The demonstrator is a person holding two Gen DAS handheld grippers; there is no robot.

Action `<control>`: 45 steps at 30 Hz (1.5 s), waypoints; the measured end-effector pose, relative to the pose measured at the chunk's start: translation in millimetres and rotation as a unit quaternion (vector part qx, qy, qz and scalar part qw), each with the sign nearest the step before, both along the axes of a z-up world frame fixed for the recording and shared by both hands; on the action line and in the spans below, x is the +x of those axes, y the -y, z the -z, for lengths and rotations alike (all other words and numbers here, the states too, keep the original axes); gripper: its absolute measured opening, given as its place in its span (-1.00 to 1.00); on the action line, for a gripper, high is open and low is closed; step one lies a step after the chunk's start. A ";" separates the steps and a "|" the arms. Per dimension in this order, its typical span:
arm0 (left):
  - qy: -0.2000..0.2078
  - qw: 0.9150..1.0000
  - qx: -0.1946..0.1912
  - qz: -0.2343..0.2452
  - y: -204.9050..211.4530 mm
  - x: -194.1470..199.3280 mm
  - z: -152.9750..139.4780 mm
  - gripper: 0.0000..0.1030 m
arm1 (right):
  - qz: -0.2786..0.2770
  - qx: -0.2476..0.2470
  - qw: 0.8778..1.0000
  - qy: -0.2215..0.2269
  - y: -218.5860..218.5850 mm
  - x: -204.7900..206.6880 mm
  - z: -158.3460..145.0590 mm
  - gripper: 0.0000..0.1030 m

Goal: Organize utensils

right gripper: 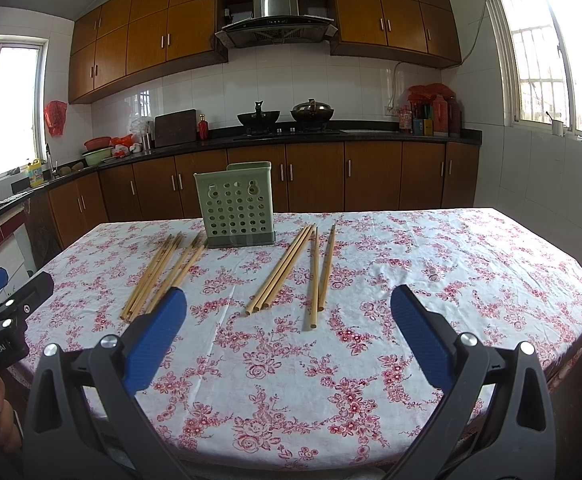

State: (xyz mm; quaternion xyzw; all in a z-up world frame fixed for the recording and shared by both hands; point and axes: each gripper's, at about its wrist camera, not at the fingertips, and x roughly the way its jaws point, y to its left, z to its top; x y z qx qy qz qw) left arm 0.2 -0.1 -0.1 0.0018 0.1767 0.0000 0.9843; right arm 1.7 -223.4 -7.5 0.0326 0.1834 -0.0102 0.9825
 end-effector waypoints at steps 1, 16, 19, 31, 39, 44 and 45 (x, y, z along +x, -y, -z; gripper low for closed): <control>0.000 1.000 0.000 0.000 0.0 0.0 0.0 0.97 | 0.000 0.000 1.000 0.000 0.0 -0.1 0.0 0.92; -0.005 1.000 -0.001 -0.001 1.9 -2.0 0.4 0.97 | 0.001 0.001 1.000 -0.004 0.2 1.0 1.5 0.92; -0.012 1.000 -0.003 -0.002 -0.2 1.7 2.5 0.97 | 0.004 0.005 1.000 -0.011 1.5 6.1 6.1 0.92; -0.168 0.983 -0.032 -0.073 -47.3 96.2 22.8 0.97 | 0.058 0.018 0.992 -0.112 35.4 91.0 11.3 0.92; -0.245 0.965 -0.059 -0.069 -74.3 144.2 37.8 0.97 | 0.070 0.084 0.967 -0.230 75.5 192.1 45.2 0.13; -0.266 0.960 -0.069 -0.060 -81.0 164.7 45.8 0.82 | 0.053 0.115 0.952 -0.277 75.3 230.5 70.2 -0.37; -0.270 0.959 -0.070 -0.060 -82.7 168.8 47.6 0.78 | 0.053 0.110 0.952 -0.282 73.0 235.2 72.3 -0.38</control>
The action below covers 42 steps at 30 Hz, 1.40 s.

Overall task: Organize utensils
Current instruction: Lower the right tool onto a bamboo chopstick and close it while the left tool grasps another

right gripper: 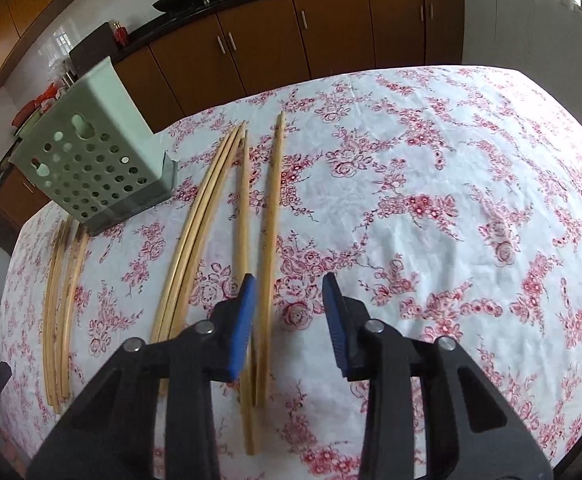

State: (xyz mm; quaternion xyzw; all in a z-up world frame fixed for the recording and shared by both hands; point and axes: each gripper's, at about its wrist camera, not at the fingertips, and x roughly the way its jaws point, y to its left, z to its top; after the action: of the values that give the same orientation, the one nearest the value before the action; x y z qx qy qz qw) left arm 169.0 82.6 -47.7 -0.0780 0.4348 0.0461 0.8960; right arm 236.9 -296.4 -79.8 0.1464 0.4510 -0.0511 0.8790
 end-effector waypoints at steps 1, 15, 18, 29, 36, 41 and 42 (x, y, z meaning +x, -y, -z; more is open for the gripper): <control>-0.005 1.000 -0.005 0.002 -0.7 3.1 2.1 0.71 | -0.003 -0.004 1.000 -0.003 -3.4 3.1 2.6 -0.39; -0.039 0.995 -0.037 0.080 29.5 46.3 20.9 -0.33 | 0.018 -0.078 0.997 0.004 1.8 0.3 9.9 -0.84; -0.041 0.994 -0.036 0.094 37.4 50.2 22.4 -0.37 | 0.014 -0.091 0.996 0.008 -2.0 -0.7 10.4 -0.84; -0.039 0.995 0.006 0.096 47.1 60.8 26.5 -0.85 | 0.002 -0.100 0.995 0.013 -4.2 -0.2 11.0 -0.83; -0.024 0.997 0.004 0.069 19.8 96.4 25.7 -0.86 | 0.020 -0.096 0.995 0.014 14.0 19.3 10.6 -0.84; -0.007 0.997 -0.007 0.076 14.4 92.8 28.2 -0.85 | 0.023 -0.089 0.995 0.025 22.7 15.2 12.6 -0.84; -0.003 0.997 -0.004 0.078 15.0 90.3 28.7 -0.85 | 0.023 -0.092 0.995 0.026 21.8 13.9 12.8 -0.84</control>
State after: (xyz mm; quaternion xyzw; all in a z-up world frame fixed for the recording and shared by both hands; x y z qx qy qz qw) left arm 259.3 67.6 -76.4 -0.0477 0.4421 -0.0253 0.8953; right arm 250.8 -318.2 -92.7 0.0761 0.4178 -0.1086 0.8988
